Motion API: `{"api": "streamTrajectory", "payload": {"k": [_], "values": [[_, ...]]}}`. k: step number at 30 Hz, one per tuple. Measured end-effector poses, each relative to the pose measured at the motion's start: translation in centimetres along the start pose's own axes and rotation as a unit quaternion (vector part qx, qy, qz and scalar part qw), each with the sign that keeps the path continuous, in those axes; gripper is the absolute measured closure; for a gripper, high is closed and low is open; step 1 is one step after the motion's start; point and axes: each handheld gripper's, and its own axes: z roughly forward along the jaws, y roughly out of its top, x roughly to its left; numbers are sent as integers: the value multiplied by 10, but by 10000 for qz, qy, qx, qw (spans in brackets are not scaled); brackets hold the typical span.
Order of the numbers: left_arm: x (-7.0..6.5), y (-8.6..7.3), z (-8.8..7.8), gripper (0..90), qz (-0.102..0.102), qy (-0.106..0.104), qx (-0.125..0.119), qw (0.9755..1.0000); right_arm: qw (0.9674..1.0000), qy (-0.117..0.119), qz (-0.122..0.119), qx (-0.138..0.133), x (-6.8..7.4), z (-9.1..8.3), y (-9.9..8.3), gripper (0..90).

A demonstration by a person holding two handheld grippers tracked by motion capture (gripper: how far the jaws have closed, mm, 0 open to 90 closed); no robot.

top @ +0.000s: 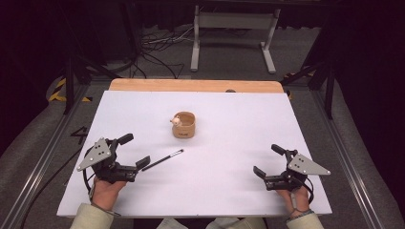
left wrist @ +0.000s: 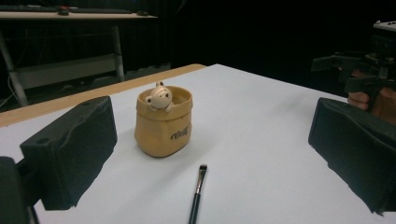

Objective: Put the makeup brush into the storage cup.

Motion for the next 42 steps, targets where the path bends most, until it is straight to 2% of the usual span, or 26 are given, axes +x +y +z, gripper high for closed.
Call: {"api": "streamTrajectory", "payload": {"k": [5,9,14,16,18,20,23,26,28,29,31,32,33,34,37,40,42], "values": [[1,7,10,13,-16,-111,29,9999,10000,22,-33,9,0,1,0,0],[0,10,19,13,-69,-121,113,9998,10000,23,-18,3,-1,0,0,0],[-2,16,26,13,-18,-177,195,9997,10000,21,-27,-21,0,0,1,0],[-2,18,29,13,4,-161,276,9995,10000,28,-31,-22,0,0,1,0],[-2,21,34,25,88,-123,481,9987,10000,41,-23,-18,-1,0,1,0],[-2,23,42,31,114,-157,792,9967,10000,36,-14,-25,-1,0,1,0],[0,27,51,31,129,-225,1110,9935,10000,13,15,-47,-2,-1,1,0],[-1,32,58,31,185,-199,1376,9901,10000,23,15,-41,-2,0,1,0],[-1,37,63,31,333,-146,1663,9854,10000,37,3,-32,-2,0,1,0],[-1,39,65,31,406,-67,1852,9818,10000,38,2,-22,-2,0,1,0],[-1,42,68,29,475,29,2101,9765,10000,50,11,-26,-2,1,1,0],[-1,43,69,29,508,66,2170,9748,10000,50,11,-26,-2,1,1,0],[0,46,71,29,528,135,2298,9717,10000,51,12,-21,-2,0,1,0],[0,46,71,28,528,135,2298,9717,10000,51,12,-21,-2,0,1,0],[1,49,74,26,541,189,2462,9675,10000,68,23,-20,-2,0,1,0],[1,53,75,20,557,169,2564,9648,10000,76,32,-12,-2,1,1,0],[1,56,77,16,608,109,2674,9616,9999,91,40,-10,-2,1,1,0]]}}
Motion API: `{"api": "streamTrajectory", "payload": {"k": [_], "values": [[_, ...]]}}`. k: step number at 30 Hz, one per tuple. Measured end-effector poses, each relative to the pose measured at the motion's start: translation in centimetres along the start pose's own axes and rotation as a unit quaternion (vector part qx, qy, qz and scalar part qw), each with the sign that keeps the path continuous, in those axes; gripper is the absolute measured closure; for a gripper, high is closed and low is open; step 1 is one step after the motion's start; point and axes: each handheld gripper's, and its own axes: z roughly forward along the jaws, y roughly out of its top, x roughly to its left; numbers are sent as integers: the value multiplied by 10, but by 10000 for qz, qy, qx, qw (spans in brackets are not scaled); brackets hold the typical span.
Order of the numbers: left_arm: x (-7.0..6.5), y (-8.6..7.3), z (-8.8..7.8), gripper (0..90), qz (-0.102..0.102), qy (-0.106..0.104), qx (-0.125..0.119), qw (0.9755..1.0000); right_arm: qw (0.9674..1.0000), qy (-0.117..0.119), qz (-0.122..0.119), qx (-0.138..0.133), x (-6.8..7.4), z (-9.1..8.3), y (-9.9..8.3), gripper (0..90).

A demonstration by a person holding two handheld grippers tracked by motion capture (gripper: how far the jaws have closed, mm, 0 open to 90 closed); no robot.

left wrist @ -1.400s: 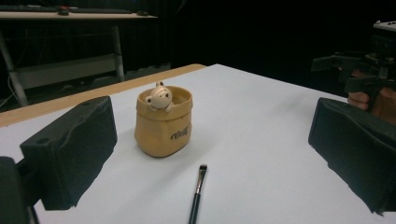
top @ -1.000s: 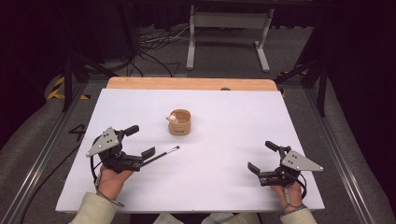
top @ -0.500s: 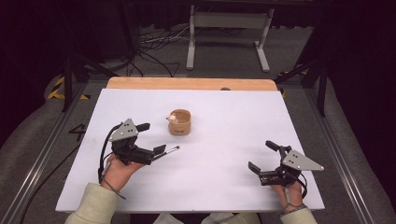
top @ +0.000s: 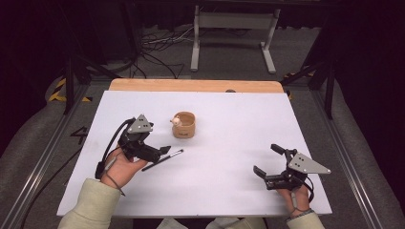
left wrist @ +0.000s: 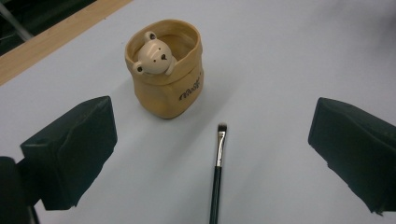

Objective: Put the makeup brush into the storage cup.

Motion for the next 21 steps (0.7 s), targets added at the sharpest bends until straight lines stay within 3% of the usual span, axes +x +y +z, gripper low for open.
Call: {"api": "streamTrajectory", "payload": {"k": [6,9,14,21], "values": [[2,8,1,26,127,-20,412,9991,10000,43,19,18,0,1,0,0],[5,12,2,41,180,-134,709,9972,10000,48,22,18,0,1,0,0],[7,17,4,58,269,-135,923,9953,9999,76,57,54,0,1,-1,0],[11,21,15,49,375,-158,1518,9876,9999,135,31,63,2,4,-1,0]]}}
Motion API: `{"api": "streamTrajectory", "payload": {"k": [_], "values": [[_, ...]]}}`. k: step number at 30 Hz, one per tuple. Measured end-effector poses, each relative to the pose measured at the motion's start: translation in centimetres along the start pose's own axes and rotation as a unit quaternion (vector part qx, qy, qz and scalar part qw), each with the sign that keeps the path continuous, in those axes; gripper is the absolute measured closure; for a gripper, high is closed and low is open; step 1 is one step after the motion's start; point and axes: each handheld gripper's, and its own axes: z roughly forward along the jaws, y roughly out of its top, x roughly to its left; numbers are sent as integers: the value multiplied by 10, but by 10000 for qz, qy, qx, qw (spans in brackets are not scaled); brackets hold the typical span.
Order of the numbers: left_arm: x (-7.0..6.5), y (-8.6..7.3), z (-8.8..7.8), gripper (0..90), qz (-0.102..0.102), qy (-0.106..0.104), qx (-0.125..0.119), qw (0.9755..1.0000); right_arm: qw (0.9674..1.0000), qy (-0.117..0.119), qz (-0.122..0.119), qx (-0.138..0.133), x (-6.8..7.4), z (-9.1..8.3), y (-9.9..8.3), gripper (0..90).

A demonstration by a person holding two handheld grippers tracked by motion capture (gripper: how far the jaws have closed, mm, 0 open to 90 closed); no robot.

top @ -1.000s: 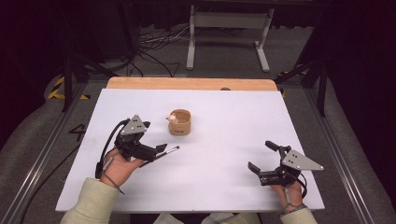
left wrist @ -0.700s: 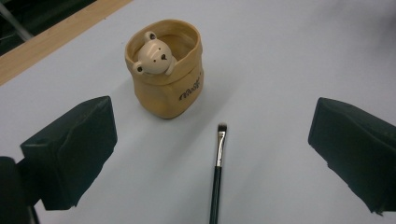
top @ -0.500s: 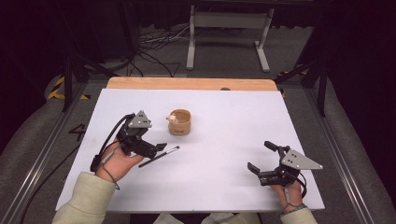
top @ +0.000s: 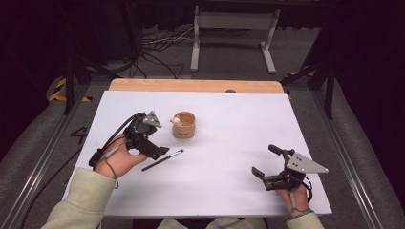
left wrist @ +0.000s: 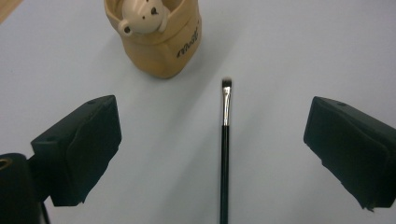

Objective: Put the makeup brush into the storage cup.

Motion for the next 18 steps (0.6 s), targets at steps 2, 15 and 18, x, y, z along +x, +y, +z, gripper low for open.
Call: {"api": "streamTrajectory", "payload": {"k": [2,15,18], "values": [[0,2,1,56,22,16,123,9999,10000,-4,11,-8,0,0,0,0],[2,11,14,71,45,-114,760,9970,10000,-4,21,27,1,-2,-1,0],[4,12,18,63,-9,-160,872,9961,10000,-10,33,19,0,-3,-1,0]]}}
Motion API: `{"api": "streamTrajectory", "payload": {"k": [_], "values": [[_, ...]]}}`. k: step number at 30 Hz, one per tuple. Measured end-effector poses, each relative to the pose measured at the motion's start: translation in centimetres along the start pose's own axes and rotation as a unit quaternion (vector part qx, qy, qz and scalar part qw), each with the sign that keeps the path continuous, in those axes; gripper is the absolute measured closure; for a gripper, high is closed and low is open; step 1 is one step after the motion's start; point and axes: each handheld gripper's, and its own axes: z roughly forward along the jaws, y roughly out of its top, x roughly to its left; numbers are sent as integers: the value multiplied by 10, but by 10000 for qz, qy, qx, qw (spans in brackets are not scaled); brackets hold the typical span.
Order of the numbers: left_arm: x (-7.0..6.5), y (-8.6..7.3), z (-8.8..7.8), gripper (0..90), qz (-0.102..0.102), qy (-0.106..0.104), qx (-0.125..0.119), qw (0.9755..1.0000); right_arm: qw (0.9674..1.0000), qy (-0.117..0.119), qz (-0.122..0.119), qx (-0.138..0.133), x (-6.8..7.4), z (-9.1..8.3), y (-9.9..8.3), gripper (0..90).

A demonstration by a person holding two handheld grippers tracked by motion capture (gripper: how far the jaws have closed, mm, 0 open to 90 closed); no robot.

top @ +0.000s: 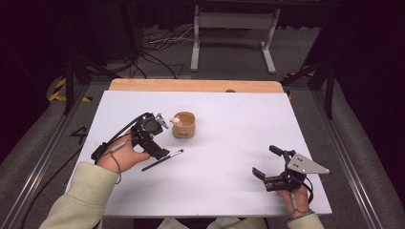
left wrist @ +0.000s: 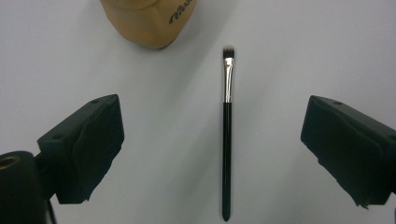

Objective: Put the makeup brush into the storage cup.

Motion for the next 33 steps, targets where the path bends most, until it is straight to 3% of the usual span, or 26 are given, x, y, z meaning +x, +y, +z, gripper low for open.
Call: {"api": "streamTrajectory", "payload": {"k": [3,6,18,23,33], "values": [[1,1,3,62,-70,-6,103,9999,10000,-22,6,12,0,-1,0,0],[3,2,6,74,-265,-43,213,9994,10000,-25,56,0,-1,-2,-1,0],[4,2,23,124,-133,-197,317,9992,10000,-19,42,-17,-1,-2,0,0],[5,2,30,185,-128,-272,375,9988,10000,-18,45,1,0,-2,0,3],[3,0,45,223,-124,-383,536,9978,10000,-21,48,2,-1,-2,1,2]]}}
